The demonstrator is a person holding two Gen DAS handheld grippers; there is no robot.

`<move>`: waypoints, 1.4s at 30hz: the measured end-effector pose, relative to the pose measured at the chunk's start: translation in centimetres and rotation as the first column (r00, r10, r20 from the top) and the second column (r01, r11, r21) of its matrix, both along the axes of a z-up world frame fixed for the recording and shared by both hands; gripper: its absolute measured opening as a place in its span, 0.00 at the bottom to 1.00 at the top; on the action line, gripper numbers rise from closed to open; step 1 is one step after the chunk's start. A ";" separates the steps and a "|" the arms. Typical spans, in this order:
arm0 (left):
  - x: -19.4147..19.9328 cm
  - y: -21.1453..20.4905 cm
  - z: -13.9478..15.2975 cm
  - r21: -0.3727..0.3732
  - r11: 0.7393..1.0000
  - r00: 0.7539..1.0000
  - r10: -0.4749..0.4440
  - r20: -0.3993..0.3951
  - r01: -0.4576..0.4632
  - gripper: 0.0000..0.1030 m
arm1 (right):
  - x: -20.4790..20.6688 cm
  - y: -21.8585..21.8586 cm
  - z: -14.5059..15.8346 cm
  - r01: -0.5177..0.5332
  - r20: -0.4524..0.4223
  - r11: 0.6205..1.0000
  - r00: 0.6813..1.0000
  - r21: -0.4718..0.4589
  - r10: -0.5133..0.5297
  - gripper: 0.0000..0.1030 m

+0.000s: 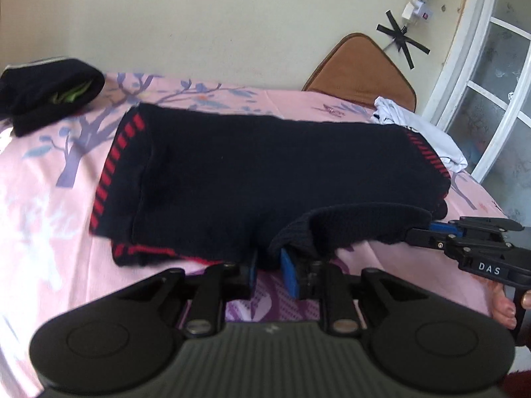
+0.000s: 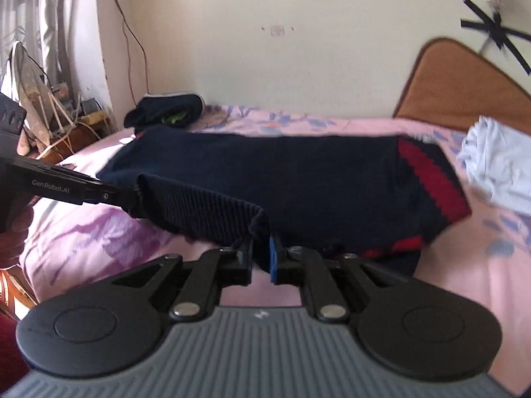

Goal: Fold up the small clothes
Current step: 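Lay the folded hem down and open both grippers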

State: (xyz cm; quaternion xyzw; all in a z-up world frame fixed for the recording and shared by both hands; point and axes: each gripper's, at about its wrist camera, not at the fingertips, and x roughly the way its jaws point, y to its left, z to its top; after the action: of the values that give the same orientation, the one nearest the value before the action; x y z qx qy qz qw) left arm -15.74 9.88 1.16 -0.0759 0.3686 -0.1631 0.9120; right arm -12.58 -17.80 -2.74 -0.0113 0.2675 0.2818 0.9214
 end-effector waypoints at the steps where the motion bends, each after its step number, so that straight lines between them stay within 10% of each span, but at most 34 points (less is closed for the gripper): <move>1: -0.6 0.7 0.1 -0.023 1.000 1.000 -0.004 -0.003 0.004 0.18 | -0.3 0.0 0.1 -0.004 -0.001 1.000 1.000 0.017 0.004 0.18; 5: -3.1 3.1 2.5 -0.090 0.995 0.995 -0.025 0.095 0.033 0.33 | -1.6 -1.8 2.7 -0.077 0.033 0.991 0.997 0.107 0.074 0.45; 13: 1.8 8.3 4.0 -0.092 0.969 0.965 0.238 0.107 -0.229 0.49 | 0.2 -5.3 4.9 0.164 0.137 0.979 0.974 0.120 -0.180 0.47; 19: 8.0 6.3 2.7 0.007 0.987 0.983 0.161 0.086 -0.162 0.11 | 4.4 -8.9 3.2 0.370 0.030 0.922 0.926 0.114 -0.376 0.59; 20: 9.0 6.6 2.9 -0.006 0.987 0.983 0.161 0.091 -0.161 0.11 | 5.3 -9.1 2.7 0.366 -0.013 0.923 0.930 0.123 -0.367 0.58; 23: 11.6 8.2 3.7 -0.065 0.978 0.973 0.203 0.112 -0.197 0.10 | 6.8 -8.0 2.1 0.349 -0.067 0.930 0.937 0.113 -0.344 0.13; 30: 13.0 8.2 1.5 0.000 0.975 0.973 0.220 0.068 -0.220 0.10 | 7.7 -5.1 0.7 0.346 -0.009 0.937 0.938 -0.044 -0.346 0.14; 42: 11.0 7.2 1.6 0.045 0.978 0.976 0.199 0.085 -0.203 0.16 | 9.8 -7.5 0.4 0.469 -0.068 0.883 0.882 0.022 -0.467 0.15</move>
State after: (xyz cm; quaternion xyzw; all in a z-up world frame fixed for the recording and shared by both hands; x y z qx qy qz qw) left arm -4.73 17.10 2.77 -0.0820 0.3265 -0.0630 0.9395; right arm -2.76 -25.31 -2.34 0.0794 0.2849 0.0562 0.9536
